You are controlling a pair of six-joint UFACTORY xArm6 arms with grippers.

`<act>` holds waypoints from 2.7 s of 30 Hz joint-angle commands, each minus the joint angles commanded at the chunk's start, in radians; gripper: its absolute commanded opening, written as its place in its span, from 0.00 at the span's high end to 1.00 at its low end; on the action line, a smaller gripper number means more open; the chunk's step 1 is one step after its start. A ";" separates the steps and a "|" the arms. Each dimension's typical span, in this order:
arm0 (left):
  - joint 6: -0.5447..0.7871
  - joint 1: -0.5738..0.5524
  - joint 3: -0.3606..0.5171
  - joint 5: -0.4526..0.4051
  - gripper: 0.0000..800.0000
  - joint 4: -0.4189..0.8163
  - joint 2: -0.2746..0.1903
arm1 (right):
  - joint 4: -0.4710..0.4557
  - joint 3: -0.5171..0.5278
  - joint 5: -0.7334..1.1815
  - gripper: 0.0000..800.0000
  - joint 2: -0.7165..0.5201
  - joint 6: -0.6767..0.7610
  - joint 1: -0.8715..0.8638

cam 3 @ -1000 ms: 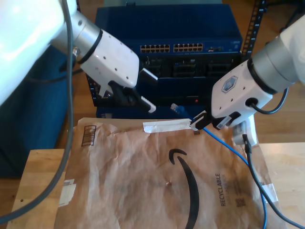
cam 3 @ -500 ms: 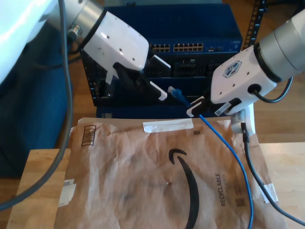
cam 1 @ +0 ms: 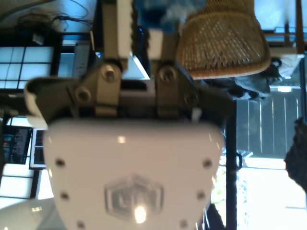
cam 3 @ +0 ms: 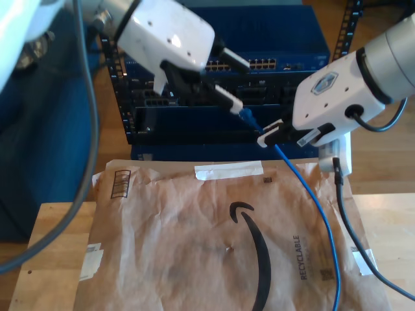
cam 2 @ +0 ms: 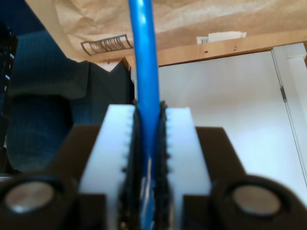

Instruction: Grab the cable and plug it in

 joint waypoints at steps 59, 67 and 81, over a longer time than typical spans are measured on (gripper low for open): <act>0.037 0.006 0.008 0.071 0.03 -0.020 0.008 | 0.120 -0.118 0.155 0.98 0.000 -0.002 -0.109; 0.020 0.006 0.009 0.072 0.28 -0.021 0.008 | 0.120 -0.115 0.153 0.98 -0.002 -0.003 -0.110; 0.020 0.008 0.009 0.071 0.54 -0.020 0.008 | 0.118 -0.106 0.153 0.98 -0.002 -0.005 -0.114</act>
